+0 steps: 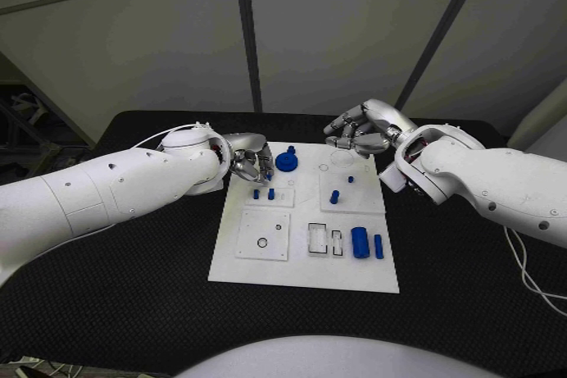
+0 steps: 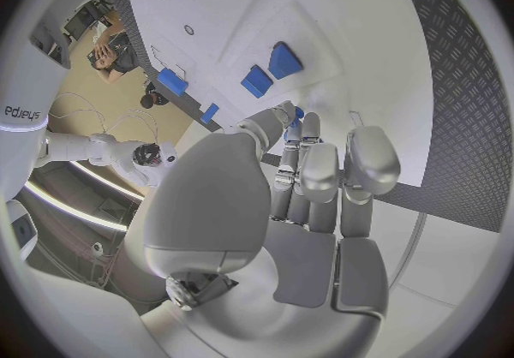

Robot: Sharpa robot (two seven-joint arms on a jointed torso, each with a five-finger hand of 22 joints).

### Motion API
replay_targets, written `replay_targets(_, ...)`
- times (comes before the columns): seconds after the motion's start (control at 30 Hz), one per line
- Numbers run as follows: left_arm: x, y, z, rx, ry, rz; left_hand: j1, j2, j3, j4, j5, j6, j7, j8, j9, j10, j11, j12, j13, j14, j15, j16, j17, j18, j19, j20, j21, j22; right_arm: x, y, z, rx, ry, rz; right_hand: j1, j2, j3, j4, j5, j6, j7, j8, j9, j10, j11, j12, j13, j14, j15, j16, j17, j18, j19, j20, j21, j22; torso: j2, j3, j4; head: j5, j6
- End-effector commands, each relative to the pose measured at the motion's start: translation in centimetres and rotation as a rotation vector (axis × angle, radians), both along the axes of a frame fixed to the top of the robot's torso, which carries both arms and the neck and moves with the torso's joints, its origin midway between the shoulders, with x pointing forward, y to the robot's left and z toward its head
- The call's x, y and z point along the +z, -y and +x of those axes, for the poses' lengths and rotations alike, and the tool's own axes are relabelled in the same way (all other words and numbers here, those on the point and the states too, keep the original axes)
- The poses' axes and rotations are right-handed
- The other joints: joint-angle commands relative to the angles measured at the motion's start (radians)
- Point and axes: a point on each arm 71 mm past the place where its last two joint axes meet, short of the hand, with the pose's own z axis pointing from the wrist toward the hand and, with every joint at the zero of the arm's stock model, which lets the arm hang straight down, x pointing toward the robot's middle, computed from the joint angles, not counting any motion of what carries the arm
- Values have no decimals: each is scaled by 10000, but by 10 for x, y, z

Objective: Assemble the parts on the task board

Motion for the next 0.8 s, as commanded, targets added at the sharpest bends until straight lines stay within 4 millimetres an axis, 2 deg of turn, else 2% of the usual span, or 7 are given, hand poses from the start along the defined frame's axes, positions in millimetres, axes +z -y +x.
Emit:
replay_targets(0.03, -2, 0, -1, -10, -225, 134, -48, -27, 74, 3, -33, 37, -3, -60, -2, 59, 5, -69, -12, -49, 12, 21, -28, -402, 25, -22, -37, 1, 1, -1, 0, 89, 15, -8, 3, -78, 35, 3, 40, 47, -4, -47, 4, 68, -1, 5, -10, 286, -52, -23, 2, 102, -31, -25, -43, 11, -4, -4, 6, 9, -7)
replay_targets(0.3, -2, -1, 0, 19, -215, 138, -128, -121, 232, -64, -32, -504, 145, -532, -234, -1, 96, -392, -17, -127, 95, 29, -143, -393, -39, 41, -103, 31, 1, -1, 0, 89, 12, -12, 3, -78, 35, 3, 40, 47, -4, -47, 4, 68, -1, 5, -10, 286, -52, -23, 2, 102, -31, -25, -43, 11, -5, -1, 6, 8, 1)
replay_targets(0.8, -2, -1, -1, -9, -205, 119, -175, -189, 300, -99, -35, -727, 183, -764, -363, 62, 102, -511, 0, -148, 96, 50, -189, -388, -52, 54, -107, 66, 1, -1, 0, 85, 7, -16, 3, -78, 35, 3, 40, 47, -4, -47, 4, 68, -1, 5, -10, 286, -52, -23, 2, 102, -31, -25, -43, 11, 5, 1, 8, 21, -9)
